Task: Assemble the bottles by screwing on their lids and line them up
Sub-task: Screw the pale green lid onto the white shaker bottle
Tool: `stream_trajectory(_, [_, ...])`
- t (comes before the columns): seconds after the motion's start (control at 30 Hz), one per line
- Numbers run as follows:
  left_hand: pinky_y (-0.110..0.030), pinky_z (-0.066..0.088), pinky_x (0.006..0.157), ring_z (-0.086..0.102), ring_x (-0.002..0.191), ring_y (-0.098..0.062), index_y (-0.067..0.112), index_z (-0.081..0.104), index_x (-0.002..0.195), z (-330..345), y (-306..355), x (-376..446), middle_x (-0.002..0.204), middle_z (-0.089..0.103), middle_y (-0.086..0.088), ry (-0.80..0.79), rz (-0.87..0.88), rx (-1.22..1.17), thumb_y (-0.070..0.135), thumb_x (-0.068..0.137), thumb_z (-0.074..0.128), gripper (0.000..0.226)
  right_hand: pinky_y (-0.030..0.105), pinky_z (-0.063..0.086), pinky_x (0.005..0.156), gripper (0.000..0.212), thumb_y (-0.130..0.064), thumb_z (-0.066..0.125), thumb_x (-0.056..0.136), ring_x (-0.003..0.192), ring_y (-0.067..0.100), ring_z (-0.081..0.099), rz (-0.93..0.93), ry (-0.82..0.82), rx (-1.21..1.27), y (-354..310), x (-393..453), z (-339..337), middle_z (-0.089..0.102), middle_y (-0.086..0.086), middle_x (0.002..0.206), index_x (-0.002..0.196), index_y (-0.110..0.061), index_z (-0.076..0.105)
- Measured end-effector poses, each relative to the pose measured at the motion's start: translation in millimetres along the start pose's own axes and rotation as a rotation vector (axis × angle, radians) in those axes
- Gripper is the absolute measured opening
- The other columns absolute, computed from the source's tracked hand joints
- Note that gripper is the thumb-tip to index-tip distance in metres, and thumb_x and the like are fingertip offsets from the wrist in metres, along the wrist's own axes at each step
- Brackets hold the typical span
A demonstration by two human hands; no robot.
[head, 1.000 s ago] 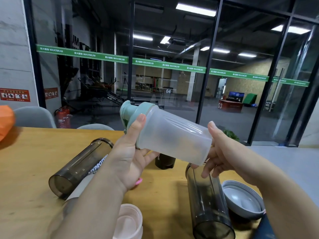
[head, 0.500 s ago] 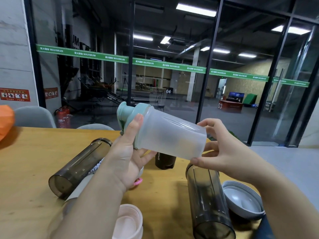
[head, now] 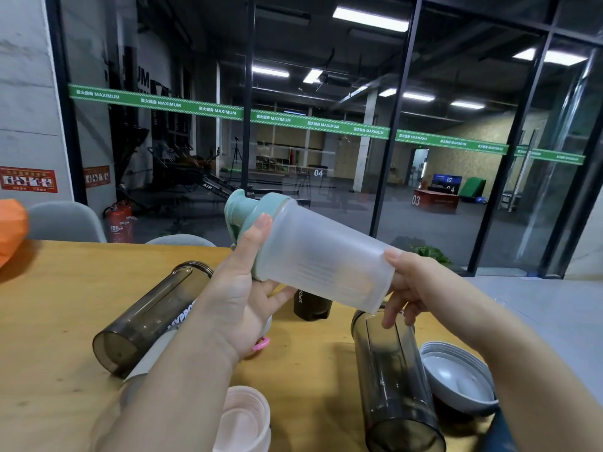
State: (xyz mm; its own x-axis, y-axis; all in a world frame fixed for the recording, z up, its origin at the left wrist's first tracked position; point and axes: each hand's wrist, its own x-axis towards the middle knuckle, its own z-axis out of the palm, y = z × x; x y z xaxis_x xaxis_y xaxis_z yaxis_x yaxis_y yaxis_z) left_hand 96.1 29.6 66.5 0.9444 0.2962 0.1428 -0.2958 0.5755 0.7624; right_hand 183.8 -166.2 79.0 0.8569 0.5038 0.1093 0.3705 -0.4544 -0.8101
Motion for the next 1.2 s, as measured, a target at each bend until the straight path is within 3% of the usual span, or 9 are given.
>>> stream_trajectory(0.13, [-0.046,0.049,0.091,0.068,0.103,-0.022,0.023,0.062,0.114,0,0,0,0.105,0.075,-0.001,-0.002,-0.003,-0.001,0.041,0.066,0.065,0.051,0.031,0.041,0.057,0.082,-0.080,0.028,0.054,0.056,0.019,0.068,0.046,-0.034,-0.036,5,4,-1,0.075,0.004,0.075,0.087,-0.017,0.068])
stream_trajectory(0.27, [-0.043,0.051,0.088,0.069,0.101,-0.021,0.024,0.064,0.111,0,0,2,0.102,0.075,0.000,0.033,0.006,-0.014,0.041,0.065,0.066,0.049,0.036,0.050,0.062,0.077,-0.082,0.030,0.058,0.068,0.018,0.071,-0.045,0.033,-0.010,-1,-4,0,0.075,-0.005,0.089,0.095,-0.029,0.070])
stream_trajectory(0.4, [-0.041,0.052,0.085,0.069,0.101,-0.021,0.024,0.063,0.114,-1,1,2,0.102,0.075,0.000,0.082,0.004,-0.033,0.042,0.063,0.067,0.054,0.031,0.055,0.079,0.088,-0.068,0.071,0.059,0.092,0.002,0.066,-0.255,0.037,-0.048,-7,-17,1,0.052,-0.023,0.122,0.133,-0.051,0.027])
stream_trajectory(0.5, [-0.043,0.050,0.090,0.069,0.101,-0.022,0.024,0.064,0.114,-1,0,3,0.104,0.075,0.000,0.100,-0.006,-0.033,0.043,0.064,0.068,0.053,0.029,0.054,0.088,0.096,-0.043,0.083,0.059,0.099,-0.001,0.061,-0.347,0.053,-0.230,-11,-18,2,0.036,-0.028,0.132,0.121,-0.071,0.014])
stream_trajectory(0.7, [-0.044,0.047,0.095,0.068,0.099,-0.019,0.028,0.065,0.103,-1,1,2,0.095,0.076,0.005,0.088,-0.004,-0.025,0.046,0.063,0.066,0.043,0.026,0.053,0.083,0.073,-0.031,0.082,0.066,0.089,0.001,0.065,-0.402,0.096,-0.210,-13,-21,0,0.050,-0.027,0.113,0.113,-0.056,0.033])
stream_trajectory(0.87, [-0.045,0.047,0.096,0.068,0.100,-0.020,0.028,0.064,0.106,-2,1,2,0.097,0.076,0.003,0.080,-0.006,-0.014,0.046,0.065,0.065,0.045,0.027,0.055,0.065,0.063,-0.059,0.073,0.067,0.077,0.008,0.068,-0.333,0.085,-0.198,-14,-23,2,0.058,-0.017,0.112,0.117,-0.053,0.035])
stream_trajectory(0.93, [-0.044,0.046,0.096,0.068,0.101,-0.020,0.028,0.064,0.108,-2,1,2,0.099,0.075,0.003,0.069,-0.005,-0.009,0.046,0.066,0.065,0.045,0.025,0.055,0.064,0.066,-0.071,0.059,0.061,0.073,0.007,0.067,-0.288,0.098,-0.206,-14,-22,2,0.063,-0.016,0.106,0.119,-0.046,0.040])
stream_trajectory(1.1, [-0.043,0.047,0.095,0.068,0.103,-0.020,0.026,0.063,0.114,0,0,0,0.102,0.075,0.002,0.033,-0.006,0.027,0.048,0.066,0.063,0.052,0.023,0.038,0.060,0.058,-0.073,0.038,0.068,0.053,0.002,0.061,-0.207,0.110,-0.231,-15,-24,0,0.068,-0.020,0.066,0.100,-0.029,0.058])
stream_trajectory(1.2, [-0.044,0.046,0.096,0.066,0.106,-0.021,0.026,0.062,0.117,0,0,0,0.106,0.074,0.001,0.014,-0.010,0.044,0.049,0.066,0.062,0.056,0.026,0.037,0.062,0.062,-0.068,0.028,0.076,0.045,0.003,0.055,-0.156,0.091,-0.200,-15,-22,0,0.068,-0.017,0.061,0.093,-0.021,0.066])
